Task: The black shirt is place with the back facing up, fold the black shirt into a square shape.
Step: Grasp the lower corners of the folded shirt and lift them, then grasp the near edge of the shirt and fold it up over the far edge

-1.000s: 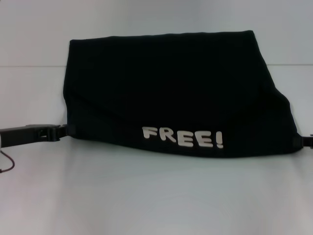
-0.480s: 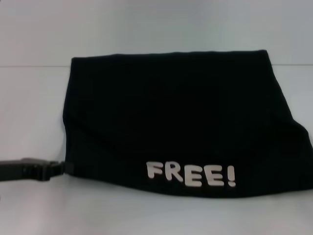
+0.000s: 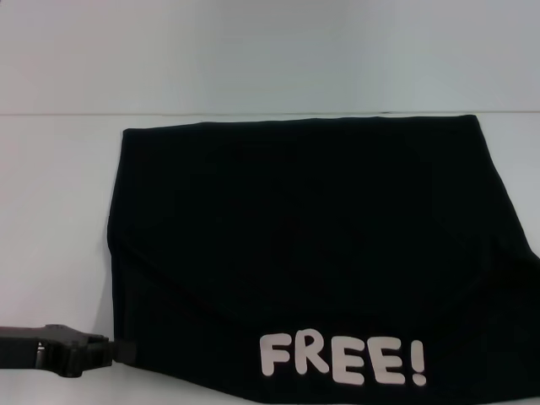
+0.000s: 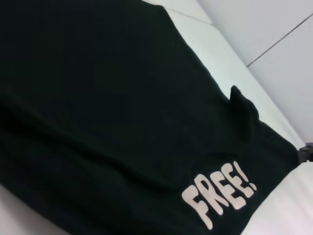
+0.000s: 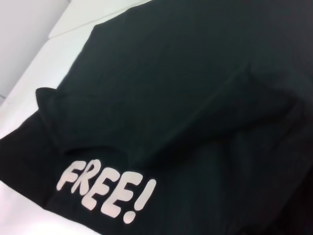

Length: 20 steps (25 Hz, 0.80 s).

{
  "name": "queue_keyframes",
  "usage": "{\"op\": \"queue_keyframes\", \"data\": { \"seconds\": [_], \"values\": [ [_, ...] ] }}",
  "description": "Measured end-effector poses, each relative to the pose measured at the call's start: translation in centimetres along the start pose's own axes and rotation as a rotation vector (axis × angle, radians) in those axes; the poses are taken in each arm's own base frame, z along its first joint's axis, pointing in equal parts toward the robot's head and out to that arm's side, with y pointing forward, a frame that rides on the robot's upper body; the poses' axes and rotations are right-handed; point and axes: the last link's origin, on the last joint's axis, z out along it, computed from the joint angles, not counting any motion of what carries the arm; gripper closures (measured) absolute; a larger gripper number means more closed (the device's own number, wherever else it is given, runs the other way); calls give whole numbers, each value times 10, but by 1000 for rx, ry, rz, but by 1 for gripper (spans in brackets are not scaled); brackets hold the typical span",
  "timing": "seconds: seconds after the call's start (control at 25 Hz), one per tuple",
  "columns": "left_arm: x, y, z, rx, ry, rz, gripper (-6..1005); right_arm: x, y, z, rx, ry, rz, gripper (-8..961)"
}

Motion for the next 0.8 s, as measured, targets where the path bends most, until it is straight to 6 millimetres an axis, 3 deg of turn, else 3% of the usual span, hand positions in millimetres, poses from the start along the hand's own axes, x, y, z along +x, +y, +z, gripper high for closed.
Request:
{"op": "queue_keyframes", "data": {
  "seconds": [0.24, 0.4, 0.56, 0.8],
  "values": [
    [-3, 1, -2, -8, -10, -6, 998, 12, 3, -7, -16, -24, 20, 873],
    [8, -3, -3, 17, 7, 5, 998, 6, 2, -6, -15, -41, 11, 869],
    [44, -13, -3, 76, 59, 20, 998, -28, -3, -3, 9, -91, -11, 865],
    [122, -30, 17, 209, 140, 54, 998, -101, -11, 18, 78, -143, -35, 859]
  ]
}}
